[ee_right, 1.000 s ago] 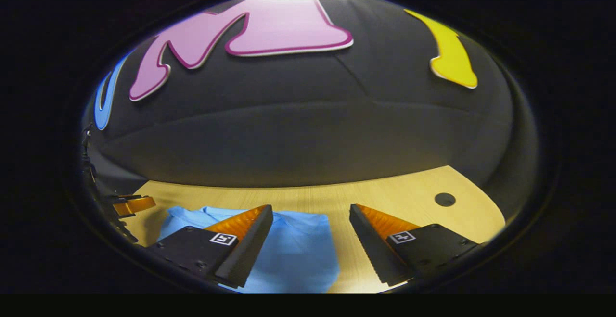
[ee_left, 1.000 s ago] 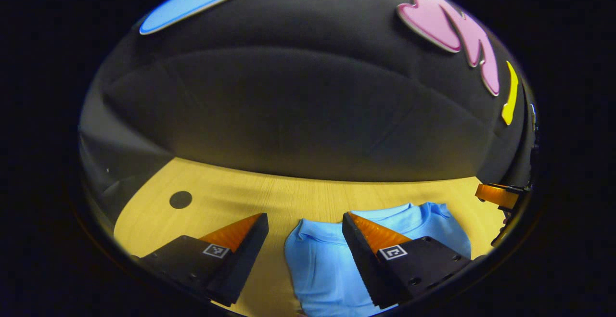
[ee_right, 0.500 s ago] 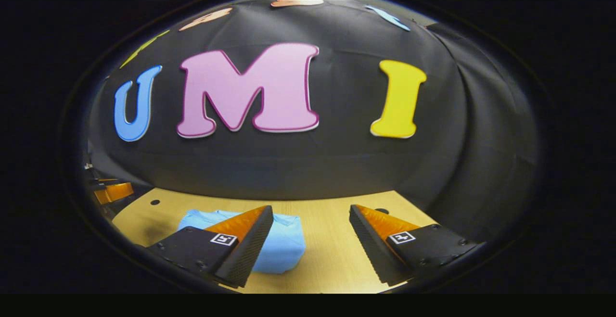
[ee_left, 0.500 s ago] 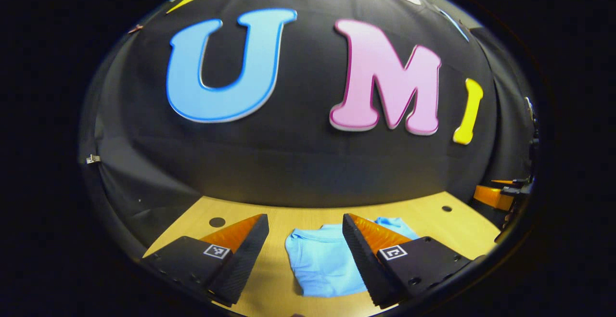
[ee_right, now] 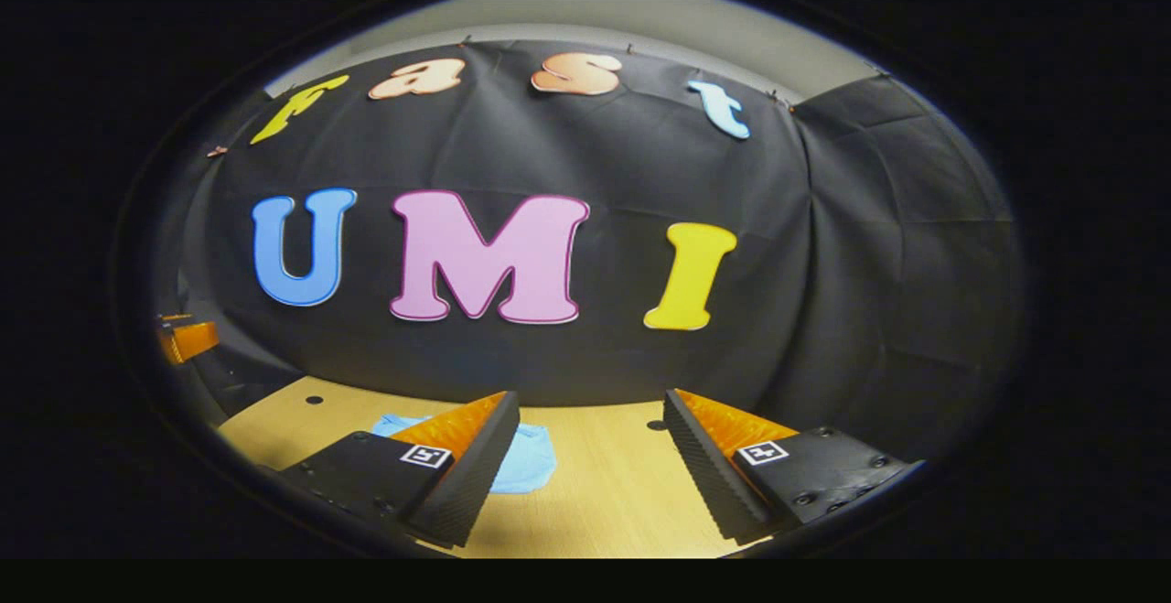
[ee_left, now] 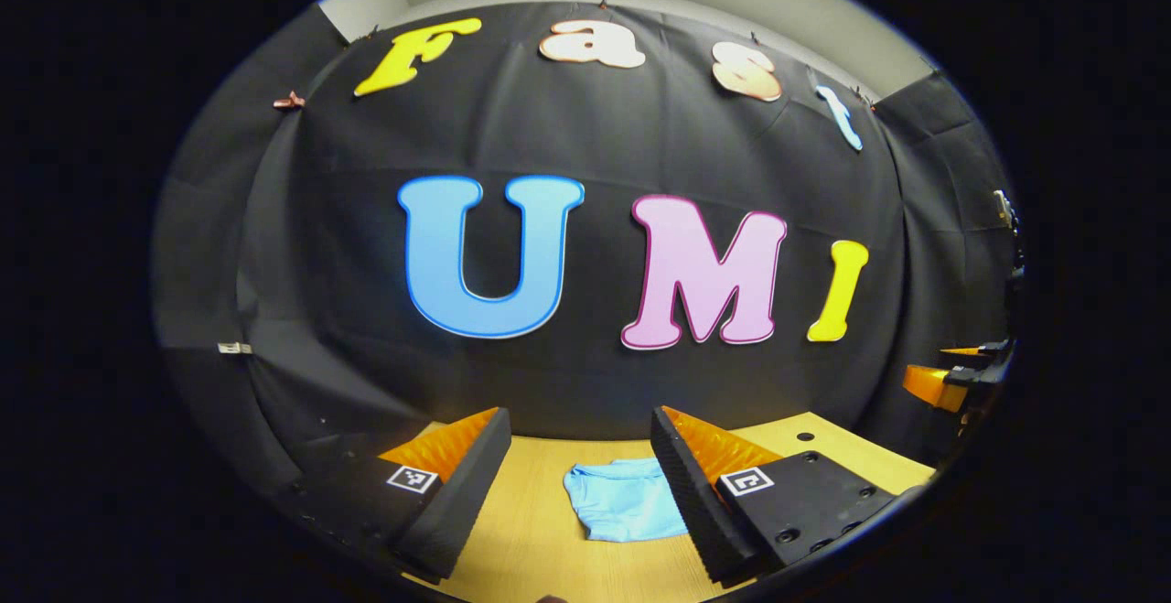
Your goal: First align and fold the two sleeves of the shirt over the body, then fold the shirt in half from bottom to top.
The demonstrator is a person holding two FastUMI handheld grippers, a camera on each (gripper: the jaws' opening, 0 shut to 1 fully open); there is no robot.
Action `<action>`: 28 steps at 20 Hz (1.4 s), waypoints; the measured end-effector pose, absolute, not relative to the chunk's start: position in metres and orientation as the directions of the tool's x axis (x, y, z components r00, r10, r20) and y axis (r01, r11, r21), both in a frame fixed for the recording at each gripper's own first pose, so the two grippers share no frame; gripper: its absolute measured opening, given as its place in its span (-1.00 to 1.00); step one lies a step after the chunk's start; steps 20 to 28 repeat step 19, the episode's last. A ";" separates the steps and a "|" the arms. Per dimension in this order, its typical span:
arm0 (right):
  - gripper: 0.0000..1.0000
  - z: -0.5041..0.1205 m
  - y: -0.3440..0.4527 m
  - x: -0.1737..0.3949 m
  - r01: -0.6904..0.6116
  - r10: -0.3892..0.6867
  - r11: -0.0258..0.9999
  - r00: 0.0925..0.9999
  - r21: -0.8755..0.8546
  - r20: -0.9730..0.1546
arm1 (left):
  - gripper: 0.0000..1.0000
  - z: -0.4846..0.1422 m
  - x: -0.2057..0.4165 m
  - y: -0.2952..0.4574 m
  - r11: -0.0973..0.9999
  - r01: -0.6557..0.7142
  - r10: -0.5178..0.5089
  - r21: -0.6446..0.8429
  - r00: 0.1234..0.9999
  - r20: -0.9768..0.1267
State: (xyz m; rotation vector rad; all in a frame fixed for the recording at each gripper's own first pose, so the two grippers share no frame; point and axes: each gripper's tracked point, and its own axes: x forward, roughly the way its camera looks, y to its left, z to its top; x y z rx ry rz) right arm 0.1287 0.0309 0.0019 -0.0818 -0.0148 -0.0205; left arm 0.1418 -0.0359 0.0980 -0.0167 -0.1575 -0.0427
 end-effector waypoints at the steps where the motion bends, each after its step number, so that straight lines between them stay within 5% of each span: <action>1: 0.94 0.008 0.037 0.110 0.007 -0.003 0.995 0.999 -0.099 0.042 | 0.92 0.102 0.121 -0.031 1.000 0.031 -0.030 -0.004 0.985 0.171; 6: 0.94 0.011 0.073 0.035 -0.115 0.119 0.986 0.993 -0.122 0.027 | 0.92 0.090 0.036 -0.034 0.998 0.051 -0.045 -0.023 0.981 0.188; 13: 0.94 -0.002 0.070 -0.031 -0.138 0.136 0.984 0.990 -0.110 -0.023 | 0.92 0.058 -0.039 -0.051 0.995 0.098 -0.096 -0.005 0.984 0.151; 28: 0.94 -0.010 0.067 -0.051 -0.187 0.187 0.982 0.982 -0.008 0.019 | 0.93 0.044 -0.065 -0.067 0.997 0.081 -0.081 0.005 0.984 0.156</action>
